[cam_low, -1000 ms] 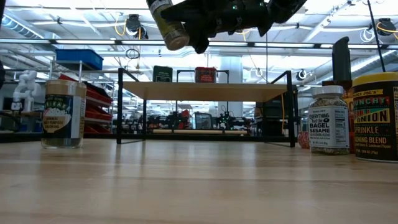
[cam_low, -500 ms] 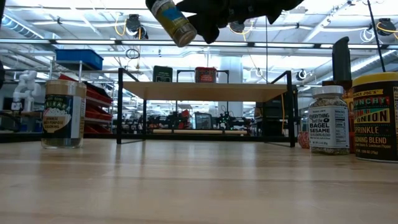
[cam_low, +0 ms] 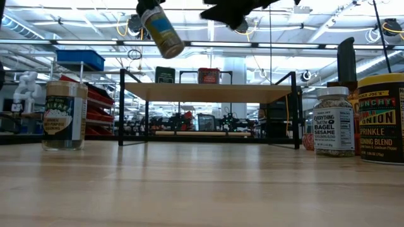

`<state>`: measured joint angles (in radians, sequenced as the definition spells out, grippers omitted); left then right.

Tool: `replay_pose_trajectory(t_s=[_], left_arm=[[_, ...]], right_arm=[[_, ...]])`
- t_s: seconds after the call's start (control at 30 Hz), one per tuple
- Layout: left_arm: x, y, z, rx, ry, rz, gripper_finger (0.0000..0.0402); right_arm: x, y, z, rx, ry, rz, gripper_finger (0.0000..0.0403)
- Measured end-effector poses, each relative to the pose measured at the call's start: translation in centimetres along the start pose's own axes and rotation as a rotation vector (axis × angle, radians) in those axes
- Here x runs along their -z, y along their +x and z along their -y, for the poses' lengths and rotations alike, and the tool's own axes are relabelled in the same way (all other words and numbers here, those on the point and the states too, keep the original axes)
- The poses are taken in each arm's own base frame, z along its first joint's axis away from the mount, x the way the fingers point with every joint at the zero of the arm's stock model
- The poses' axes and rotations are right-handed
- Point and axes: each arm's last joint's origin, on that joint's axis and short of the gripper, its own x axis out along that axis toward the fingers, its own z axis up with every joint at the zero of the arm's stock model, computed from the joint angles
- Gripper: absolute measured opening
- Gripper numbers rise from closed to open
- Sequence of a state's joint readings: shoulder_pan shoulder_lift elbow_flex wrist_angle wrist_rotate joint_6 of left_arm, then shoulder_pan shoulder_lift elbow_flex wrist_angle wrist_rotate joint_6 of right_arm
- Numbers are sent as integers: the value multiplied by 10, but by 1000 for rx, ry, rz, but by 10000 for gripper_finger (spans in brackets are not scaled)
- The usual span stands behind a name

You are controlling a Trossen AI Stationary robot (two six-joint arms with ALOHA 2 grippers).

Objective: Shelf spices
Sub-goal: Put the dark yellow spice bottle on the table

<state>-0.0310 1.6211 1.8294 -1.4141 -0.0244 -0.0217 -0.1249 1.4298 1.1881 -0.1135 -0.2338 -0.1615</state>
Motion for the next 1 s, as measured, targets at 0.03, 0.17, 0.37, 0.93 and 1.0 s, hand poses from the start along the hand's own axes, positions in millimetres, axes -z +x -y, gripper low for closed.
replay_pose_trajectory(t_s=[0.03, 0.17, 0.37, 0.93, 1.0], left_arm=[[1, 2, 1, 4, 0, -11, 221], [4, 8, 3, 21, -33, -44, 221], [12, 20, 11, 47, -82, -135, 221], [39, 70, 20, -8, -146, -345, 221], [42, 75, 20, -20, -152, -363, 221]], right_arm=[[-2, -8, -2, -2, 3, -13, 254], [-3, -35, -14, -32, 38, -94, 254], [5, -45, -40, -111, 109, -197, 254], [26, -33, -74, -216, 106, -236, 254], [26, -33, -74, -216, 105, -236, 254]])
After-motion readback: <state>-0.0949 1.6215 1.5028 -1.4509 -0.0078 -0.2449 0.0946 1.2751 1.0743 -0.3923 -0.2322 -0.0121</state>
